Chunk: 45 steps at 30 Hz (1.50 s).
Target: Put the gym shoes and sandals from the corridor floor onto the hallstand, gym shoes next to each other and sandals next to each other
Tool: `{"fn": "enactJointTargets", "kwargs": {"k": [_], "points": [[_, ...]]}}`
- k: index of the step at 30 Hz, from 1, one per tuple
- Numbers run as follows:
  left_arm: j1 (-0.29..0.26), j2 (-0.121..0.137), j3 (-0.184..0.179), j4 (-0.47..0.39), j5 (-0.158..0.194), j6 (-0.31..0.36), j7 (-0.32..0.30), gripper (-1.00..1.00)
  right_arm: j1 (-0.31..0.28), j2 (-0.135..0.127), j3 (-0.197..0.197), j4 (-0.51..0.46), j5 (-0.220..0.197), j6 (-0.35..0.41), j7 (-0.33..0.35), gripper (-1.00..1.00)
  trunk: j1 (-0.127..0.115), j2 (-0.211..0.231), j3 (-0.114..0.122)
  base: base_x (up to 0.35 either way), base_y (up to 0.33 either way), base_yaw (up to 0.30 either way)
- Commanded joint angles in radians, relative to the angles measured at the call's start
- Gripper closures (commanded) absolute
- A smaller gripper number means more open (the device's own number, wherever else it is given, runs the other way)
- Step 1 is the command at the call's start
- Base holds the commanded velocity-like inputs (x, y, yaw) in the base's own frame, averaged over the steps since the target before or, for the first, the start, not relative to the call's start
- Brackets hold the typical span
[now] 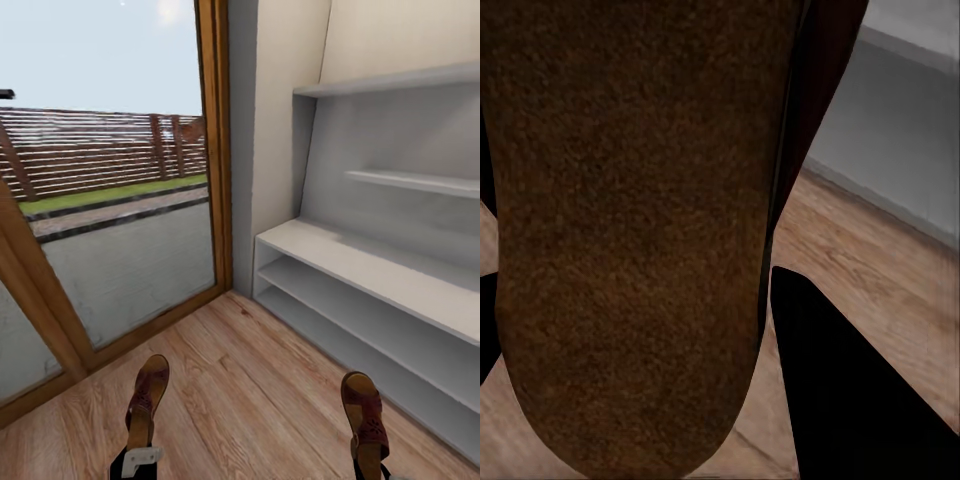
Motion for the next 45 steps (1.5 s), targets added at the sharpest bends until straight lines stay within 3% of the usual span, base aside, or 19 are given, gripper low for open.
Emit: {"fn": "enactJointTargets", "kwargs": {"k": [1, 28, 45], "points": [[0.0, 0.0, -0.002, 0.0, 0.0, -0.002, 0.003, 1.0, 0.0, 0.002, -0.007, -0.001, 0.006, -0.001, 0.007, 1.0, 0.0, 0.0, -0.001, 0.0, 0.0, -0.3], [0.0, 0.002, -0.002, 0.0, 0.0, -0.002, 0.003, 1.0, 0.0, 0.002, -0.007, -0.003, 0.006, -0.001, 0.007, 1.0, 0.0, 0.0, -0.001, 0.002, 0.163, -0.3], [0.0, 0.0, -0.002, 0.0, 0.0, -0.002, 0.003, 1.0, 0.0, 0.002, -0.007, -0.003, 0.006, -0.001, 0.007, 1.0, 0.0, 0.0, -0.001, 0.18, 0.279, -0.3]]}}
